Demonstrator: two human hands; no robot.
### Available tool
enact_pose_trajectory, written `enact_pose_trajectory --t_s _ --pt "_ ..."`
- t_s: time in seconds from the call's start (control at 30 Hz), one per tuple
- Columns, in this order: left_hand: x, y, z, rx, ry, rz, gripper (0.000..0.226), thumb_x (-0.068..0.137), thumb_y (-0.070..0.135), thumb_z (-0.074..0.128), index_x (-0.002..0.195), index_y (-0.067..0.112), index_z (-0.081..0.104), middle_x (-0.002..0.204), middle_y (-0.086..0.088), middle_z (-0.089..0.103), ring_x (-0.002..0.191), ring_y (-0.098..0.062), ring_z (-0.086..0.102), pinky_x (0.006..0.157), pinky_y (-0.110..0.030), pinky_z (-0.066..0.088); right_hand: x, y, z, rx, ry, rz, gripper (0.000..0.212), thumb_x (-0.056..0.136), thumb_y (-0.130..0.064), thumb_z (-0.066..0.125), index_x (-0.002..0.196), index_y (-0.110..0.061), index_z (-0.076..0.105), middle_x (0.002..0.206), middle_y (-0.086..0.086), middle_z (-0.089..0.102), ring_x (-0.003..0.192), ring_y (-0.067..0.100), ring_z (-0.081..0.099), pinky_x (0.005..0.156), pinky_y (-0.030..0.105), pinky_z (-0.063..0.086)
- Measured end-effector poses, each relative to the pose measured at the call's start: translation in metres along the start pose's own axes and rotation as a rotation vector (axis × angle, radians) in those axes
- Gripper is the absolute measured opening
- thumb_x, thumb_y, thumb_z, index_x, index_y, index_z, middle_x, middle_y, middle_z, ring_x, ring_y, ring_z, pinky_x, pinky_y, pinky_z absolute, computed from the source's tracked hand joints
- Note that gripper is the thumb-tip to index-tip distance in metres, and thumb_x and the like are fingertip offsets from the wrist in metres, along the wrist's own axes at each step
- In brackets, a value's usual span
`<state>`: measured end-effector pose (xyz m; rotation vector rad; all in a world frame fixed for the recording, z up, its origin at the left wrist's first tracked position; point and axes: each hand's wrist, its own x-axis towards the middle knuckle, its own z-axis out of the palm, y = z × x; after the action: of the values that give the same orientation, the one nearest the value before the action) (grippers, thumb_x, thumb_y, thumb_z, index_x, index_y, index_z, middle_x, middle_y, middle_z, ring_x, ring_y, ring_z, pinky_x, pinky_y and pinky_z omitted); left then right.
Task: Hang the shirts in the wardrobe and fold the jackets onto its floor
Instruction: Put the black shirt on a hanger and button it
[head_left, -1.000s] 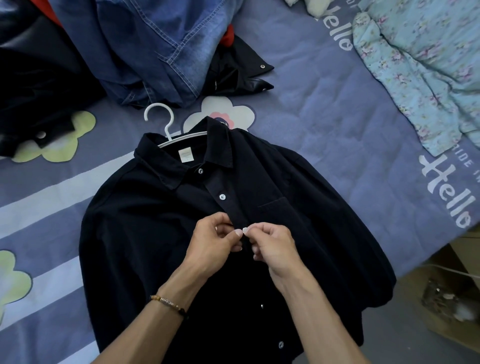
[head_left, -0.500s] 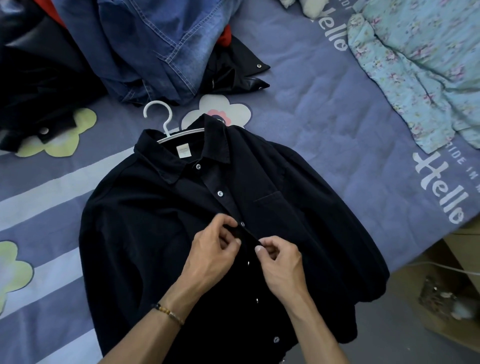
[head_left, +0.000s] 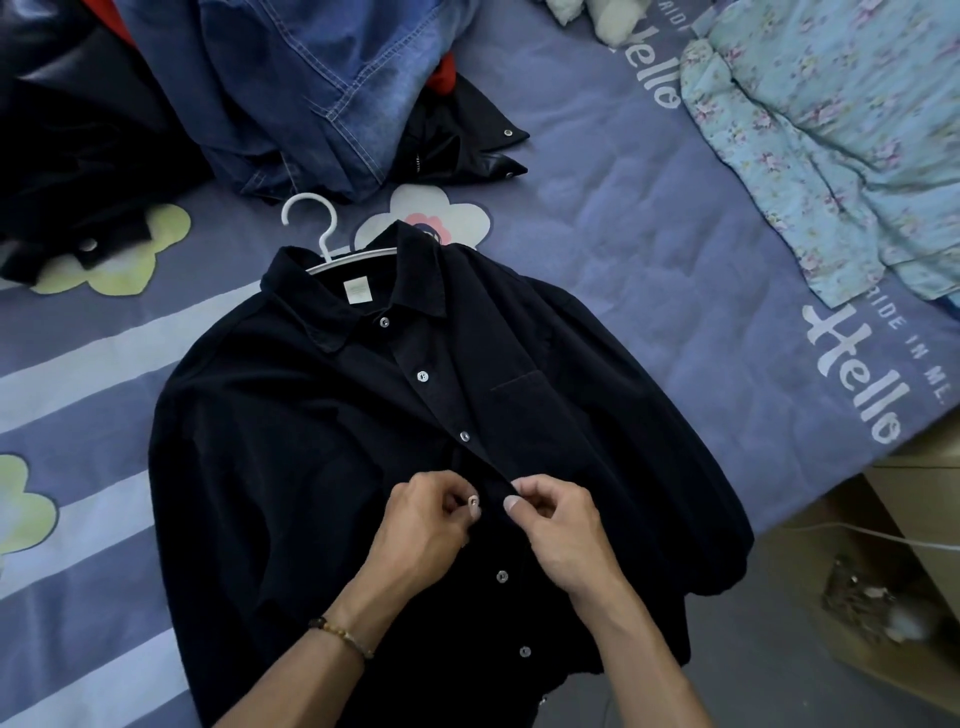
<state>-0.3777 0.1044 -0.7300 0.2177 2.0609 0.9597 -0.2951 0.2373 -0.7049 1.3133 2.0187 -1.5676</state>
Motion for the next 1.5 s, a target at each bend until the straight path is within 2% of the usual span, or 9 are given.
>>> enact_pose_trajectory --t_s 0.1,0.27,0.37,0.53,0.67,0.83,1.13,1.27,1.5 --pt "-0.002 0.007 -0.001 -0.203 -0.027 -0.031 0.012 0.09 0.014 0.069 0.08 0.021 0.072 0.066 -0.002 0.071 0.062 -0.014 0.071 0.068 -0.036 0.062 -0.007 -0.001 -0.003 0.119 -0.015 0.043 0.008 0.09 -0.022 0.068 0.096 -0.026 0.072 0.09 -0.005 0.073 0.086 0.006 0.069 0.071 0.016 0.053" --pt "-0.006 0.013 0.003 -0.335 -0.031 -0.072 0.012 0.09 0.009 0.069 0.08 0.015 0.073 0.07 -0.009 0.07 0.063 -0.021 0.072 0.065 -0.033 0.061 -0.014 -0.003 -0.006 0.128 0.021 0.028 0.008 0.09 -0.021 0.068 0.094 -0.026 0.074 0.085 -0.007 0.074 0.081 0.003 0.068 0.069 0.013 0.051" --pt "-0.006 0.014 0.004 -0.345 -0.042 -0.079 0.011 0.09 0.01 0.069 0.081 0.015 0.073 0.07 -0.007 0.07 0.062 -0.019 0.072 0.06 -0.027 0.058 -0.016 -0.007 -0.006 0.103 0.051 -0.007 0.011 0.088 -0.019 0.07 0.087 -0.029 0.072 0.081 -0.007 0.073 0.081 0.004 0.068 0.065 0.011 0.051" --pt "-0.006 0.019 0.002 -0.325 -0.057 -0.069 0.011 0.089 0.01 0.069 0.08 0.015 0.072 0.071 -0.007 0.072 0.064 -0.019 0.073 0.061 -0.026 0.058 -0.018 -0.007 -0.005 0.11 0.066 -0.024 0.006 0.085 -0.016 0.074 0.083 -0.022 0.074 0.081 -0.003 0.075 0.081 0.013 0.07 0.073 0.023 0.057" --pt "-0.004 0.02 0.0 -0.275 -0.087 -0.051 0.014 0.091 0.009 0.067 0.079 0.015 0.071 0.068 -0.006 0.071 0.063 -0.018 0.072 0.059 -0.024 0.056 -0.019 -0.005 -0.005 0.105 0.066 -0.03 0.004 0.085 -0.018 0.073 0.085 -0.021 0.076 0.079 -0.006 0.075 0.078 0.008 0.07 0.068 0.017 0.055" --pt "-0.002 0.017 -0.002 -0.264 -0.105 -0.03 0.018 0.091 0.007 0.066 0.076 0.016 0.071 0.067 -0.006 0.071 0.064 -0.018 0.072 0.061 -0.026 0.057 -0.02 -0.009 -0.006 0.209 -0.005 0.005 0.017 0.089 -0.016 0.067 0.076 -0.013 0.078 0.073 0.004 0.073 0.067 0.006 0.066 0.065 0.018 0.053" --pt "0.001 0.017 -0.012 -0.26 -0.194 -0.012 0.013 0.087 -0.004 0.06 0.076 -0.004 0.066 0.069 -0.009 0.071 0.07 -0.016 0.073 0.075 -0.033 0.061 -0.016 -0.005 0.014 -0.033 0.159 -0.099 0.012 0.08 -0.012 0.071 0.07 -0.019 0.071 0.066 -0.004 0.069 0.061 0.004 0.063 0.058 0.015 0.049" --pt "0.002 0.015 -0.012 -0.368 -0.188 -0.076 0.022 0.091 0.008 0.066 0.074 -0.005 0.062 0.061 -0.003 0.067 0.067 -0.014 0.071 0.075 -0.034 0.062 -0.019 -0.003 0.026 -0.119 0.212 -0.182 0.013 0.083 -0.016 0.071 0.071 -0.019 0.066 0.068 -0.003 0.066 0.061 0.009 0.06 0.056 0.018 0.049" --pt "0.005 0.006 -0.007 -0.328 -0.187 0.006 0.021 0.09 0.002 0.066 0.072 0.012 0.063 0.071 -0.007 0.07 0.069 -0.021 0.073 0.07 -0.034 0.061 -0.018 -0.002 0.019 0.222 0.119 0.055 0.012 0.085 -0.015 0.069 0.075 -0.009 0.071 0.06 -0.007 0.063 0.055 0.0 0.053 0.056 0.014 0.046"
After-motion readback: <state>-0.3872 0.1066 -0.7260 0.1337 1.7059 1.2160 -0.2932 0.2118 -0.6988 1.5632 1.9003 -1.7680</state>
